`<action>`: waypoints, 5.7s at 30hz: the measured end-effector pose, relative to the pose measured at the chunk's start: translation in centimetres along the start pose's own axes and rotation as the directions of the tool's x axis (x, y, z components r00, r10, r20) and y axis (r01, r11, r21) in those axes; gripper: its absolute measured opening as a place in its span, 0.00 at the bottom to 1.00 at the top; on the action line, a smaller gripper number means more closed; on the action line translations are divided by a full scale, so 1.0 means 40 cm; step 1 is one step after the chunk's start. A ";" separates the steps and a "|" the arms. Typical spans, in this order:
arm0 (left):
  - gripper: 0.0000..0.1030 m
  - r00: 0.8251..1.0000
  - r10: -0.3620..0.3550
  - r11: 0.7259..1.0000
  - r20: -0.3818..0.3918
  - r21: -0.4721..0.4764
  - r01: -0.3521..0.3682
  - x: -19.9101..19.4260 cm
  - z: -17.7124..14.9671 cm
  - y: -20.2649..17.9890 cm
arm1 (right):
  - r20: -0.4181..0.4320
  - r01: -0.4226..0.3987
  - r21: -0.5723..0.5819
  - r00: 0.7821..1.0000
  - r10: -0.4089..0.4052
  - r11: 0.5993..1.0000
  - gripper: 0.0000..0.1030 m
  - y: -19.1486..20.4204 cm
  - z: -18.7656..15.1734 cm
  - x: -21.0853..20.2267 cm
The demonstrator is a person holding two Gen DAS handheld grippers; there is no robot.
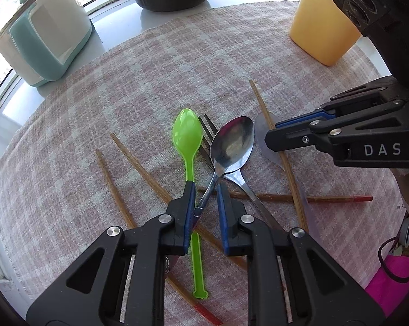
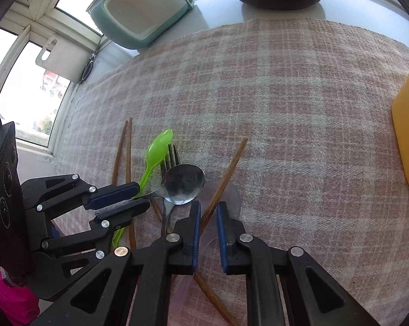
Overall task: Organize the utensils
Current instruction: 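Close the left tool on the metal spoon handle while the right tool grasps a wooden chopstick, then lift the metal spoon with the left tool while the right tool lifts the chopstick, then lower the spoon into the yellow container and open the left tool while the right tool releases the chopstick there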
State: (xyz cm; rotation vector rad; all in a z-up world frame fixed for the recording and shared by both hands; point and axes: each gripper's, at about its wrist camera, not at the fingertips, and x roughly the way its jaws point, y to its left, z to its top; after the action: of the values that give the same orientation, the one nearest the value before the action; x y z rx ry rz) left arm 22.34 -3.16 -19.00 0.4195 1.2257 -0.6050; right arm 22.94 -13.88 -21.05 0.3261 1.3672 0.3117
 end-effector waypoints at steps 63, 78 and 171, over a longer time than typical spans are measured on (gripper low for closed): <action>0.03 0.980 -0.119 0.943 0.161 -0.290 0.163 -0.074 -0.095 0.041 | 0.087 -0.003 -0.046 0.996 0.007 0.999 0.03 0.009 -0.077 -0.093; 0.03 0.997 -0.060 0.958 0.052 -0.278 0.073 -0.010 -0.101 -0.014 | 0.127 -0.012 -0.071 0.992 0.021 0.997 0.03 -0.001 -0.132 -0.159; 0.03 0.784 -0.130 0.937 0.606 -0.185 0.298 -0.351 0.497 -0.243 | 0.701 0.084 -0.020 0.712 -0.046 0.996 0.03 -0.301 -0.024 -0.890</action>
State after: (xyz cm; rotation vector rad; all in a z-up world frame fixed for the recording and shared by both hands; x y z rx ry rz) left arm 27.92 -19.80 0.47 -0.1525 0.7370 -0.6855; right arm 16.09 -39.13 5.92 0.3085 0.6052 0.1329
